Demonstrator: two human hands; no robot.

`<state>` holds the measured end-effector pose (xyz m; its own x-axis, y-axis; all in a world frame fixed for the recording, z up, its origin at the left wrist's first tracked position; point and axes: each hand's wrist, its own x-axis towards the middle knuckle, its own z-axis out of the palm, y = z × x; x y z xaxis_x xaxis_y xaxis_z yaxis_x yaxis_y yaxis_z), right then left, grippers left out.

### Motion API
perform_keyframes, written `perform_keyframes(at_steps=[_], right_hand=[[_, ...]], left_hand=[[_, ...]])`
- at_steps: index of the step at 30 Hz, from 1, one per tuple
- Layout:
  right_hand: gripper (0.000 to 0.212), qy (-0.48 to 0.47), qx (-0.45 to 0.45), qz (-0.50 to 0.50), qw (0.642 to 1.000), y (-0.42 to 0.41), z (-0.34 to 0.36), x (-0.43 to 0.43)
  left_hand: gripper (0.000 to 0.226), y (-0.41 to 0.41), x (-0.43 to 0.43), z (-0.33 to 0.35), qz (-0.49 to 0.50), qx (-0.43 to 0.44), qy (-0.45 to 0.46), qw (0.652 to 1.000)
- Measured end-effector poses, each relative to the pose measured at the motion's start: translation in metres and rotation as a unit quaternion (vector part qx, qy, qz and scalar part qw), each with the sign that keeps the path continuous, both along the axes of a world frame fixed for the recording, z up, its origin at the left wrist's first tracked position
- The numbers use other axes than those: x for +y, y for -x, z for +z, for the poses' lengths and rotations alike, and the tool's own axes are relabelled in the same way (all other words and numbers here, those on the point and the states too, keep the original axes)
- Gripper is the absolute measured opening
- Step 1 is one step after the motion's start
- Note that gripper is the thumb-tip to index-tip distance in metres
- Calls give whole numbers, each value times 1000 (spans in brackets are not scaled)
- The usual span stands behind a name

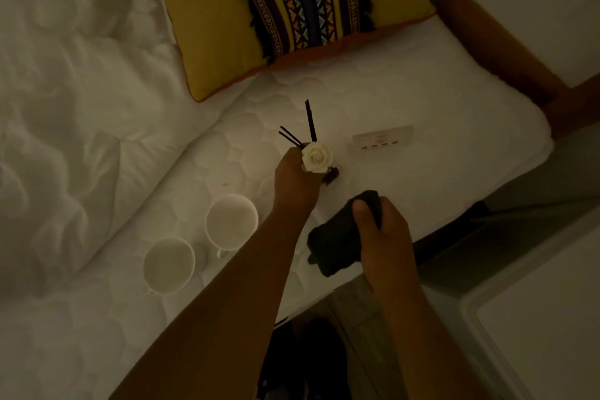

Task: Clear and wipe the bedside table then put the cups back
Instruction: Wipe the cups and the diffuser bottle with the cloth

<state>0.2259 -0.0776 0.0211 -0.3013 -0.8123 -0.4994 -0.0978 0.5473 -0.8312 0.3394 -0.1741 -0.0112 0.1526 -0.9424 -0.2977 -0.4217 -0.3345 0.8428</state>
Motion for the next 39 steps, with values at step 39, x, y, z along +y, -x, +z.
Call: perform_keyframes(at_steps=[39], right_hand=[[23, 185, 23, 39, 982, -33, 56, -38]], left_hand=[[22, -41, 49, 125, -140, 1, -17, 990]])
